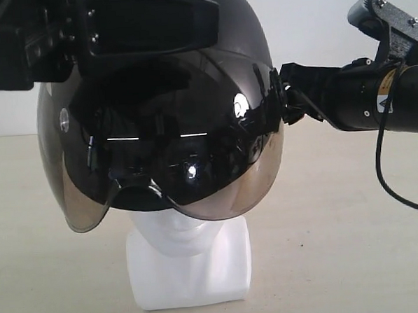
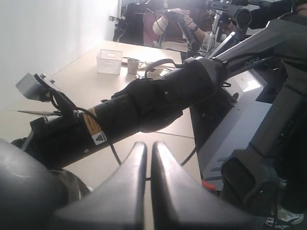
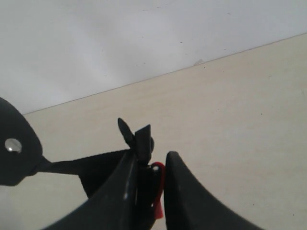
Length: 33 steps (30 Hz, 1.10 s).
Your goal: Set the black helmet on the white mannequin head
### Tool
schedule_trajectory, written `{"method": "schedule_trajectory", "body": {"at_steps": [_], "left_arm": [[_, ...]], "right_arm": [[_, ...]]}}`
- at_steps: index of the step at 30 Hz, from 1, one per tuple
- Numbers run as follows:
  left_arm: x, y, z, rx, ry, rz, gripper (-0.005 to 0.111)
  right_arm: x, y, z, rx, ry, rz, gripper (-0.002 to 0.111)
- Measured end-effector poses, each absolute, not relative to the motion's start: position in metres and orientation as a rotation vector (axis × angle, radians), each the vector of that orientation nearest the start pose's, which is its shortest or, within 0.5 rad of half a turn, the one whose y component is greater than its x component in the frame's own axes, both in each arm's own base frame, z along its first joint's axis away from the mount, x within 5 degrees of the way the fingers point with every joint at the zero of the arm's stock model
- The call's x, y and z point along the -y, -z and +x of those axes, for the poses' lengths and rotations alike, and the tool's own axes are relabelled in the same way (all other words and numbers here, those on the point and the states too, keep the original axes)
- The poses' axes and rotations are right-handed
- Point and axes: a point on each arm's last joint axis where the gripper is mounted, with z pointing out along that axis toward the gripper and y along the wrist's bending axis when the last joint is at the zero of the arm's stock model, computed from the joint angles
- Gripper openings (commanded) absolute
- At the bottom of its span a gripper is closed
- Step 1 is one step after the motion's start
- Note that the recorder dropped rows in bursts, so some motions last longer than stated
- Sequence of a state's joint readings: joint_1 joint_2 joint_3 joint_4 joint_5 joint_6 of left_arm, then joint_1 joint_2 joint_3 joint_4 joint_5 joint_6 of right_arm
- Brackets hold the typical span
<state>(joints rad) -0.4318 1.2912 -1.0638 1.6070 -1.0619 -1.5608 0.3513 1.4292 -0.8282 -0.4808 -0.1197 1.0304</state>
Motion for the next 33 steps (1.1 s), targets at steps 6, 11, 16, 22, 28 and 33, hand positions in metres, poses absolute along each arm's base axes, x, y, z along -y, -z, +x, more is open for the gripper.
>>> {"method": "schedule_trajectory", "body": {"at_steps": [6,11,16,22,28,33], "left_arm": [[0.180,-0.383,0.197,-1.385,1.182,1.177,0.004],[0.180,-0.383,0.197,-1.388,1.185,1.174,0.004],[0.180,-0.383,0.197,-1.391,1.188,1.172,0.004],[0.180,-0.383,0.197,-1.391,1.188,1.172,0.004],[0.179,-0.384,0.196,-1.396,1.192,1.165,0.004],[0.179,-0.384,0.196,-1.400,1.194,1.161,0.004]], "right_arm": [[-0.113,-0.272,0.295,-2.026,-0.625,0.173,0.000],[-0.113,-0.272,0.296,-2.028,-0.621,0.172,0.000],[-0.113,-0.272,0.296,-2.030,-0.618,0.174,0.000],[-0.112,-0.271,0.296,-2.038,-0.619,0.192,0.024],[-0.111,-0.267,0.294,-2.094,-0.577,0.225,0.059],[-0.106,-0.277,0.284,-2.106,-0.555,0.270,0.058]]}}
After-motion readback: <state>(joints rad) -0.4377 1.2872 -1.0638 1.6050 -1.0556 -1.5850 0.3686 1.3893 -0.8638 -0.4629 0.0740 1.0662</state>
